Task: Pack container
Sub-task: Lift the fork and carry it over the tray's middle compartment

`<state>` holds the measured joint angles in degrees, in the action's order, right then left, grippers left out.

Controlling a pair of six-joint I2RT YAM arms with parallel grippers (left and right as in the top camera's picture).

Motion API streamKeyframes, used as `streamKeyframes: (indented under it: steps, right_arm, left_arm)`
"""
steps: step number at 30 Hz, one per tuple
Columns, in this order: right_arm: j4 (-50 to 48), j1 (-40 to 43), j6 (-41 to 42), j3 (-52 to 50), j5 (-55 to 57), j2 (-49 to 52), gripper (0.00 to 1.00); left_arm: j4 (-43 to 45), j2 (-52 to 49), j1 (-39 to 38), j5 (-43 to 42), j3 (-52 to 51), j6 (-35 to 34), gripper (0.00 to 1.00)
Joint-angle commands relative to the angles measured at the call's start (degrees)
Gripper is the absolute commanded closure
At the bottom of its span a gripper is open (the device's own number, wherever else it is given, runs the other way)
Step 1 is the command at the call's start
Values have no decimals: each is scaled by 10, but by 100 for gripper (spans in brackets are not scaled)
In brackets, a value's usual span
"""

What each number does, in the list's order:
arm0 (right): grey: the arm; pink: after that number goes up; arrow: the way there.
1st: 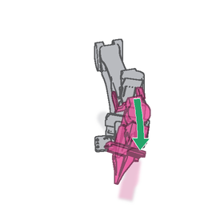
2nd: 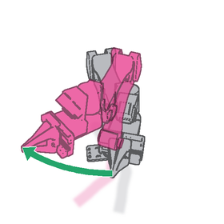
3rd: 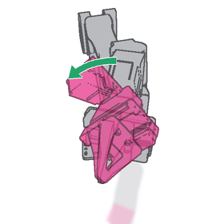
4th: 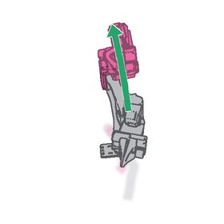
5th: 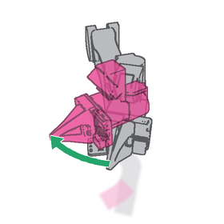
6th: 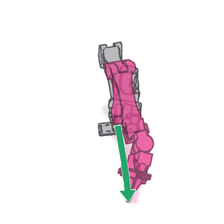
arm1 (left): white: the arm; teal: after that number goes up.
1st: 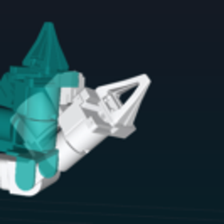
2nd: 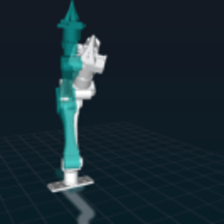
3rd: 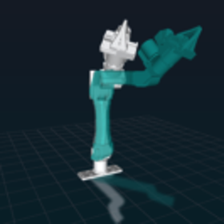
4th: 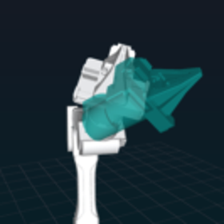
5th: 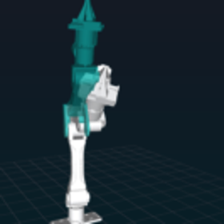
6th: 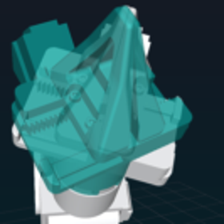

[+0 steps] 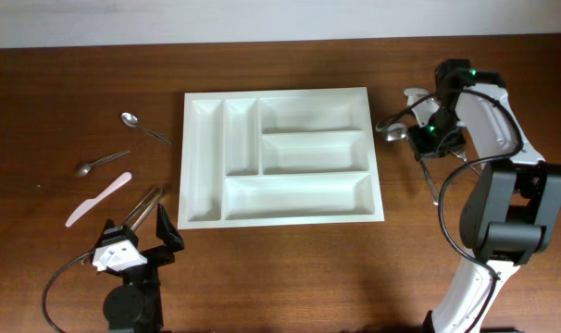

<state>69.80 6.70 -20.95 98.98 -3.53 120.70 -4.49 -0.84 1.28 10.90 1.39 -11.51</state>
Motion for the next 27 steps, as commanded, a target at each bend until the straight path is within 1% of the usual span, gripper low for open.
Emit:
streamKeyframes:
  steps: [1, 9, 19, 27]
  right_arm:
    - [15, -6, 4, 37, -8, -1, 96]
    - [44, -39, 4, 87, -8, -5, 96]
    - [65, -117, 1, 155, -9, -5, 96]
    - [41, -202, -99, 162, 22, -5, 96]
  left_arm:
    - [1, 5, 3, -6, -5, 7, 1]
    - [1, 5, 3, -6, -5, 7, 1]
    - [1, 5, 3, -6, -5, 7, 1]
    - [1, 5, 3, -6, -5, 7, 1]
